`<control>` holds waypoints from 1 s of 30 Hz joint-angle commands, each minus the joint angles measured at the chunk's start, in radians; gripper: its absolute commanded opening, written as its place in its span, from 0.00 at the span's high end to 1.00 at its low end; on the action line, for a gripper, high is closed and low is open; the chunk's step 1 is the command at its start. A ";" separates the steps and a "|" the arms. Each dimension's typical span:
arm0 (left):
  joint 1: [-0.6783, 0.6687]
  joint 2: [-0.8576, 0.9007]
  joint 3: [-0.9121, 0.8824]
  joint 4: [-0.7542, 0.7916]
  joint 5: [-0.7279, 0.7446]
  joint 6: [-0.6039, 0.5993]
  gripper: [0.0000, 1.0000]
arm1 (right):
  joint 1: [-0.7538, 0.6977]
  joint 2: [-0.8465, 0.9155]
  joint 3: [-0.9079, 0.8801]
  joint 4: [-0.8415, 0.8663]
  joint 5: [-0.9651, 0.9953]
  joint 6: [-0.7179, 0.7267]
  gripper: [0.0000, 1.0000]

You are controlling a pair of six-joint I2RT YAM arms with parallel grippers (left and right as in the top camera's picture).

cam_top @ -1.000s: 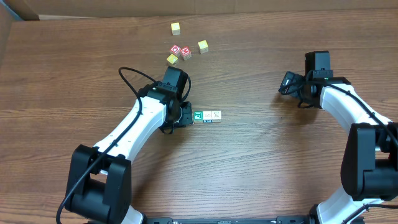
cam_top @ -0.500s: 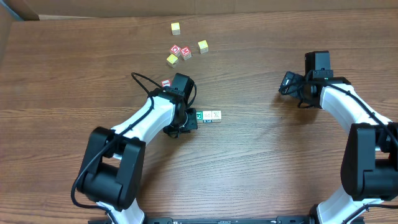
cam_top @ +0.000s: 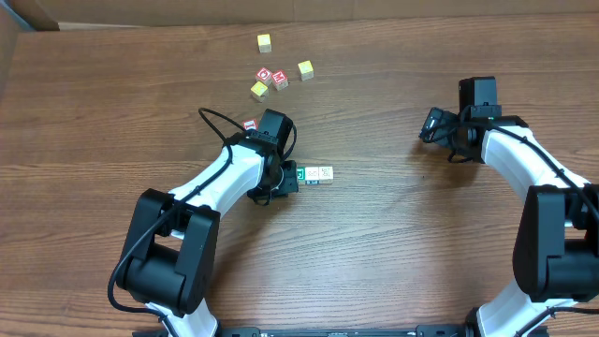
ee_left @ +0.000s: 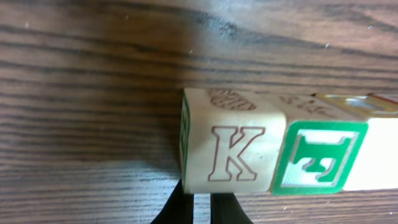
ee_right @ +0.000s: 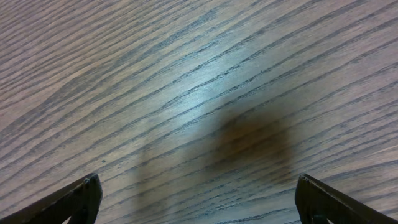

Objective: Flip 5 blocks

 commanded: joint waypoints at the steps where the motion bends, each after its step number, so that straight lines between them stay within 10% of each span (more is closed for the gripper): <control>1: -0.001 -0.008 0.011 -0.037 0.010 0.006 0.96 | -0.004 0.003 0.018 0.006 0.010 -0.007 0.00; 12: -0.001 -0.119 0.172 -0.196 -0.114 0.025 0.95 | -0.004 0.003 0.018 0.006 0.010 -0.007 0.00; 15: 0.002 -0.123 0.201 -0.211 -0.127 0.025 0.81 | -0.004 0.003 0.018 0.006 0.010 -0.007 0.00; 19: 0.013 -0.123 0.208 -0.224 -0.123 0.024 0.32 | -0.004 0.003 0.018 0.006 0.010 -0.007 0.00; 30: 0.077 -0.122 0.363 -0.343 -0.128 0.069 0.16 | -0.004 0.003 0.018 0.006 0.010 -0.007 0.00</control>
